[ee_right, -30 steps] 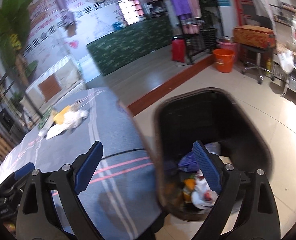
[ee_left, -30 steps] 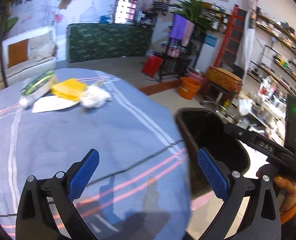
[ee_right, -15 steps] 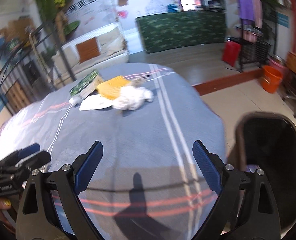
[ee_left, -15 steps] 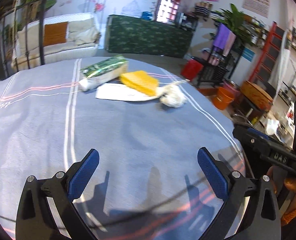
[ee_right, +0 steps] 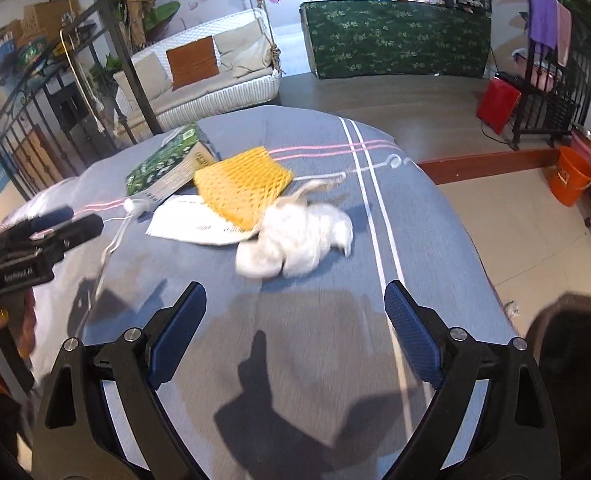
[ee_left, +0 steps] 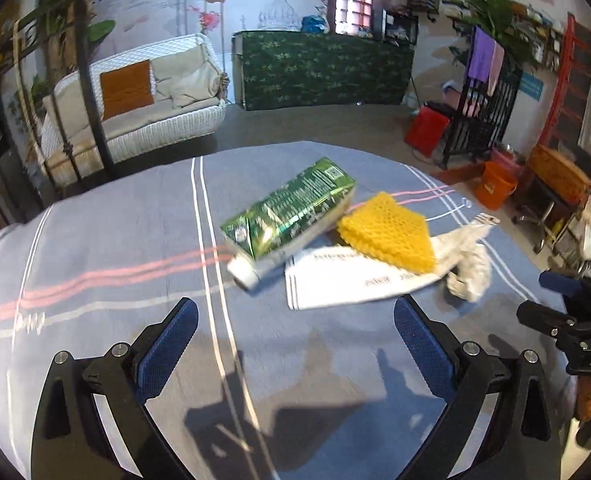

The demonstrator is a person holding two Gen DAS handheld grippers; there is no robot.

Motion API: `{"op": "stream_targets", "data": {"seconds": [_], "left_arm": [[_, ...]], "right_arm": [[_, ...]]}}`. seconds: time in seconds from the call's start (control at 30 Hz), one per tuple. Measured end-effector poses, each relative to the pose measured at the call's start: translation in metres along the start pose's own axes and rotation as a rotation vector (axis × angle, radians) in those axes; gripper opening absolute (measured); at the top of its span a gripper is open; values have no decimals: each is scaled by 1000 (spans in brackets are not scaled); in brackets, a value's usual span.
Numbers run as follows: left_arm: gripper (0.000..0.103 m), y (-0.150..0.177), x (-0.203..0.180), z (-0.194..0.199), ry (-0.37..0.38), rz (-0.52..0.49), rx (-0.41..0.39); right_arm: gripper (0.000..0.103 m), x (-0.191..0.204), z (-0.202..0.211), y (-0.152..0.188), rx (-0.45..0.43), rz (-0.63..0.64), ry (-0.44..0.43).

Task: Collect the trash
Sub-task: 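Grasp the green carton with the left tool while the right tool grasps the white cloth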

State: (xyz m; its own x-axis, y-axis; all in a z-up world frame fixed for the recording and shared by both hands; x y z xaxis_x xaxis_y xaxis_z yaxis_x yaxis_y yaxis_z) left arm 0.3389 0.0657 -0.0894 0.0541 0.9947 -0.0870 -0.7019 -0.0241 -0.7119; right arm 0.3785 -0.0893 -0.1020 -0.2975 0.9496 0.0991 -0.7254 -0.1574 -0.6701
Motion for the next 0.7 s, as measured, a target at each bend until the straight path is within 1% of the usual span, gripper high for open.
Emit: {"op": "stream_targets", "data": {"seconds": [0.1,0.13,0.23,0.33,0.37,0.47,0.5,0.53,0.57,0.6,0.63,0.67,0.7], "left_arm": [[96,-13,2,-21,-21,-92,33],[96,-18,3,-30,-27,-126,56],[96,-27,2,-50,-29,-195,102],[95,-32,0,-67,-17,-247,156],[92,-34,1,-75,-19,-261,180],[91,-39,4,-88,-40,-295,193],[90,-39,3,-91,-35,-302,200],[88,-38,2,-93,-27,-308,206],[84,-38,0,-95,-27,-313,210],[80,-36,-3,-95,-29,-322,211],[70,-35,-5,-96,-30,-328,213],[64,-32,-6,-95,-42,-331,212],[61,-31,-5,-94,-55,-327,206]], "right_arm": [[90,-1,-18,-11,30,28,11],[90,-2,-25,-14,46,43,18],[88,-2,-43,-20,93,99,44],[78,-5,-58,-21,143,134,60],[75,-7,-60,-21,148,136,55],[75,-10,-64,-24,143,137,51],[72,-10,-66,-24,146,135,49],[67,-10,-68,-24,152,134,39],[59,-8,-70,-23,158,134,28],[55,-6,-71,-23,159,135,20],[52,-6,-70,-23,155,139,24],[47,-5,-69,-23,149,145,28],[46,-3,-69,-23,142,142,30]]}}
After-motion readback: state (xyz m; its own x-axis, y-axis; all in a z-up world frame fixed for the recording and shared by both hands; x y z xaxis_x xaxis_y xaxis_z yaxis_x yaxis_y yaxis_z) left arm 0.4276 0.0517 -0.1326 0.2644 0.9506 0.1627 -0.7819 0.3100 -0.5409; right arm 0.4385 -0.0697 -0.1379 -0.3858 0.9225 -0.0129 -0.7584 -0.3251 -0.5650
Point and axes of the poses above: each gripper's, at about its wrist camera, not at the fingertips, and z roughly against the way its jaws point, x to its left, y to its underside, the point moved 7 cm from there along -z, roughly the way its jaws point, and after that the axes turned 6 degrees about z, right-handed, at the moved point
